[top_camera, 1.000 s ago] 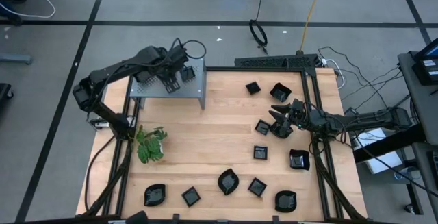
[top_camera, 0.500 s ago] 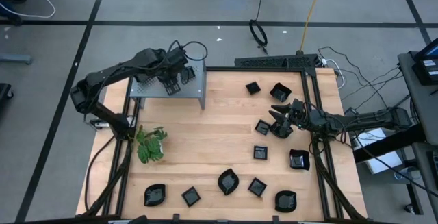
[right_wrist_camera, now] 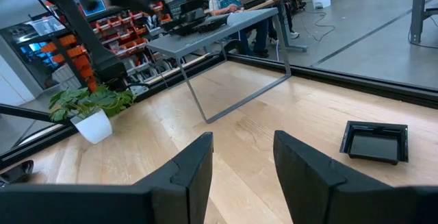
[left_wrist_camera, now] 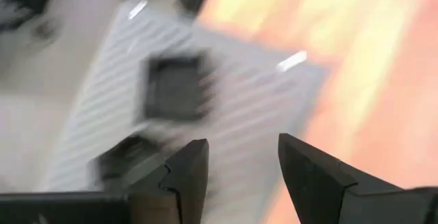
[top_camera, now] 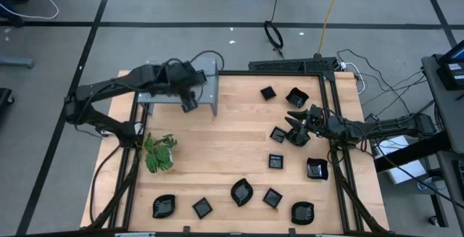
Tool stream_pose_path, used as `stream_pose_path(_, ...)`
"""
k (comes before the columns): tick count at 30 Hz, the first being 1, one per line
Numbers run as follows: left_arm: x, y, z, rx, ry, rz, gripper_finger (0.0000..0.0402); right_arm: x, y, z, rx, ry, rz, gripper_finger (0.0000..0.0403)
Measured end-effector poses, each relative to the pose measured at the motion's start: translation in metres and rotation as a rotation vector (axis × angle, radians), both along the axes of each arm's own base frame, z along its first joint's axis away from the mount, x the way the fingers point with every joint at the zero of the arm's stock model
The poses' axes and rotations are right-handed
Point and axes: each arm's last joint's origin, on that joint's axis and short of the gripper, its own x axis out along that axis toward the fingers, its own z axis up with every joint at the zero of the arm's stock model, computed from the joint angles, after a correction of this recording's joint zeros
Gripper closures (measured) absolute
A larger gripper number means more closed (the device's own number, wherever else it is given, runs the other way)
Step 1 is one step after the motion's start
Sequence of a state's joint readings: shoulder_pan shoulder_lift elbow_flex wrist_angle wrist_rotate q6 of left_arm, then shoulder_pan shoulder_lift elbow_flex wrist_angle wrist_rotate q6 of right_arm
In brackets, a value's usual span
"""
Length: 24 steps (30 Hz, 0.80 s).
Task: Pick & Place Mini shaped plates
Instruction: Stack the square plate on top of the square plate on the shelf
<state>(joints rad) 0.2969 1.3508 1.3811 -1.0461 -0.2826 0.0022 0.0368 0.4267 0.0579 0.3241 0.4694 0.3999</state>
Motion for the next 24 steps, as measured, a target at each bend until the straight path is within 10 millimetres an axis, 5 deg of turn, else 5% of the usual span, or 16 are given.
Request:
stream_pose_path(6,0.022,-0.058,-0.002,-0.141,-0.115,-0.092,0.0220,0.000,0.000,0.000,0.000,0.000,0.000,0.0261)
stream_pose_path(14,0.045,-0.156,-0.031,-0.380,-0.058,-0.269,0.0220,0.000,0.000,0.000,0.000,0.000,0.000,0.0261)
stream_pose_path(24,0.063,-0.258,-0.090,-0.622,-0.029,-0.071,0.0220,0.000,0.000,0.000,0.000,0.000,0.000,0.0261)
